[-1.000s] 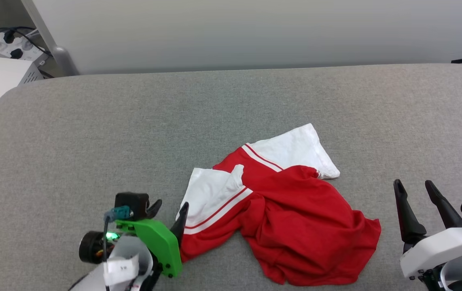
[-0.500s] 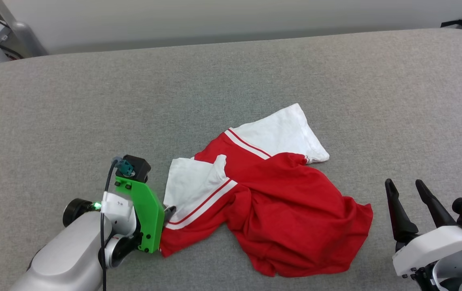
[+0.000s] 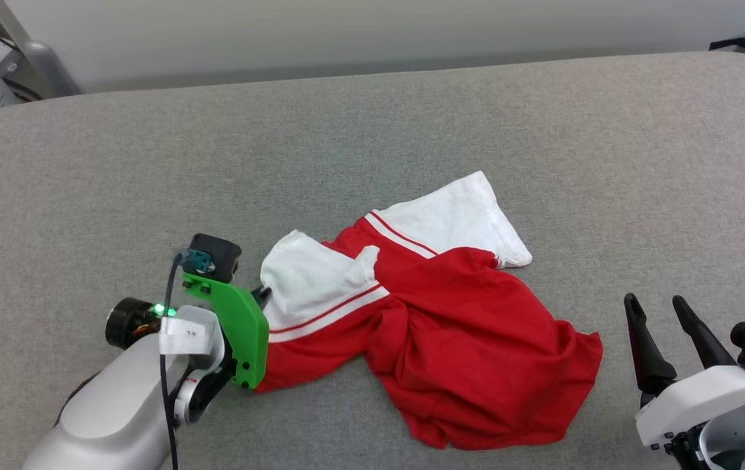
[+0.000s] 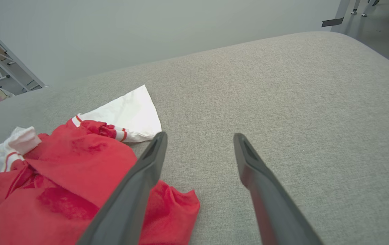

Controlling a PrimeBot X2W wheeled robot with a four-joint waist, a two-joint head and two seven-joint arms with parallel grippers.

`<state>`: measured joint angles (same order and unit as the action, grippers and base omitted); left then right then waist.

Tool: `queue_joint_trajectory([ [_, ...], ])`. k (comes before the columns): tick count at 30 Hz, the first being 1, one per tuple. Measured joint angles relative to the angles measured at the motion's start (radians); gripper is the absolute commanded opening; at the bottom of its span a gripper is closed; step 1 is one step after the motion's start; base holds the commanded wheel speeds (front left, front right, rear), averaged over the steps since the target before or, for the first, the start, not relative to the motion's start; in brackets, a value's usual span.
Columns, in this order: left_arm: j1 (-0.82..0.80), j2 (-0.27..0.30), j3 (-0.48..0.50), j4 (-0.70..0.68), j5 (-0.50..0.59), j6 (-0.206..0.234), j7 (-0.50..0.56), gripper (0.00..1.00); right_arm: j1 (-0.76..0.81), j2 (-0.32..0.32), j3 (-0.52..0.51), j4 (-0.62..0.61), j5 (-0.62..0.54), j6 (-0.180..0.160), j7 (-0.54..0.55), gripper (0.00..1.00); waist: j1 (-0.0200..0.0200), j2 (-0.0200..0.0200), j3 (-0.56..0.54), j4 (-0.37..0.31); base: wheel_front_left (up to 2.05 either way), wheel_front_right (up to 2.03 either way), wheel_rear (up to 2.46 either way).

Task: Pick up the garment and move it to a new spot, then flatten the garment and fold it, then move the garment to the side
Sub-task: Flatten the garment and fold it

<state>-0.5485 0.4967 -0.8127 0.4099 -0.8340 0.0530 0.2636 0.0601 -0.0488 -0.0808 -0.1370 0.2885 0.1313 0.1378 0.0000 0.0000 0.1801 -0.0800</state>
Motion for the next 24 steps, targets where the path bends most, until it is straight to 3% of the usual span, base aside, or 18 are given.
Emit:
queue_joint_trajectory([
  [4,0.046,0.016,0.084,-0.053,0.005,0.094,-0.151,0.00,0.003,0.000,-0.009,-0.002,0.000,0.000,0.009,1.00,0.0000,0.0000,-0.025,0.025,0.00,0.00,0.00],
  [11,0.251,0.048,0.184,-0.095,-0.061,0.227,-0.244,0.00,0.022,0.000,-0.017,-0.006,0.000,0.000,0.026,1.00,0.0000,0.0000,-0.046,0.058,0.00,0.00,0.00],
  [15,0.380,0.041,0.204,-0.092,-0.127,0.263,-0.252,0.00,0.023,0.000,-0.019,-0.009,-0.001,0.000,0.027,1.00,0.0000,0.0000,-0.050,0.065,0.00,0.00,0.00],
  [22,0.444,0.005,0.214,-0.088,-0.170,0.254,-0.271,0.00,0.024,0.000,-0.030,-0.022,-0.004,0.000,0.034,1.00,0.0000,0.0000,-0.049,0.071,0.00,0.00,0.00],
  [23,0.443,0.002,0.213,-0.084,-0.169,0.250,-0.282,0.20,0.024,0.000,-0.032,-0.024,-0.004,0.000,0.034,1.00,0.0000,0.0000,-0.050,0.073,0.00,0.00,0.00],
  [24,0.443,-0.002,0.213,-0.082,-0.169,0.249,-0.294,0.93,0.024,0.000,-0.033,-0.026,-0.004,0.000,0.034,1.00,0.0000,0.0000,-0.050,0.074,0.00,0.00,0.00],
])
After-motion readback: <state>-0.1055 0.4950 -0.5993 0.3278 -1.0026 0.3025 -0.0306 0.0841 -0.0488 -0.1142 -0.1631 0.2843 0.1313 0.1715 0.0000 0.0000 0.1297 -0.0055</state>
